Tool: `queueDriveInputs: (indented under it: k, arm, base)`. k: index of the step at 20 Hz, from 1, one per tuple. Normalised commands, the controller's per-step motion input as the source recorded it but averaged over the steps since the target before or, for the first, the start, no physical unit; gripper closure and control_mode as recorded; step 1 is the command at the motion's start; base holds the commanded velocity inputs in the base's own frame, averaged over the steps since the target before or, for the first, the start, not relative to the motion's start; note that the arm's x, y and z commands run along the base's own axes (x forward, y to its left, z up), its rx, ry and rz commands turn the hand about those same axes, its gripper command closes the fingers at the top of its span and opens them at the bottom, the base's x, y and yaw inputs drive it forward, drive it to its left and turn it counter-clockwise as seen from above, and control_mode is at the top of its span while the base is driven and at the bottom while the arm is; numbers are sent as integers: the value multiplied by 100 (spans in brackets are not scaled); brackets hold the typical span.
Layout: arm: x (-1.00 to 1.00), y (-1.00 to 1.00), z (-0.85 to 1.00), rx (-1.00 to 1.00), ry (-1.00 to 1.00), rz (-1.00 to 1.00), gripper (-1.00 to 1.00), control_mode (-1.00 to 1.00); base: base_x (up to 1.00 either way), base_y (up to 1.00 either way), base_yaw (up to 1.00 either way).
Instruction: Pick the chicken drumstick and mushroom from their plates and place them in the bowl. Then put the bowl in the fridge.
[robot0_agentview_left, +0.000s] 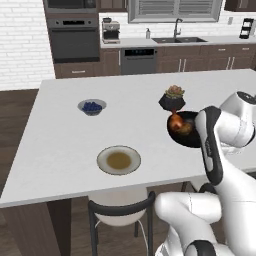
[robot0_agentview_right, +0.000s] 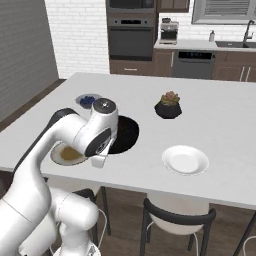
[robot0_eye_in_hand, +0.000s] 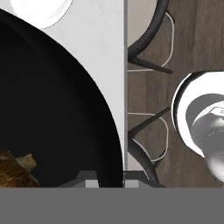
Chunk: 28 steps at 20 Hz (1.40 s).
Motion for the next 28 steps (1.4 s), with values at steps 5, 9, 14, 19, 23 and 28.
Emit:
queueDriveInputs:
  k: [5, 9, 14, 19, 23, 28]
  arm:
    - [-49, 29, 31, 23, -10, 0, 100, -100]
    - [-38, 17, 1, 27, -3, 0, 100, -100]
    - [-11, 64, 18, -19, 14, -4, 100, -100]
    - [-6, 45, 13, -35, 9, 0, 100, -100]
    - [27, 20, 0, 4, 5, 0, 100, -100]
    - [12, 35, -6, 36, -5, 4, 100, -100]
  base:
    - [0, 0, 0]
    - [0, 0, 0]
    - [0, 0, 0]
    - [0, 0, 0]
    - [0, 0, 0]
    - [0, 0, 0]
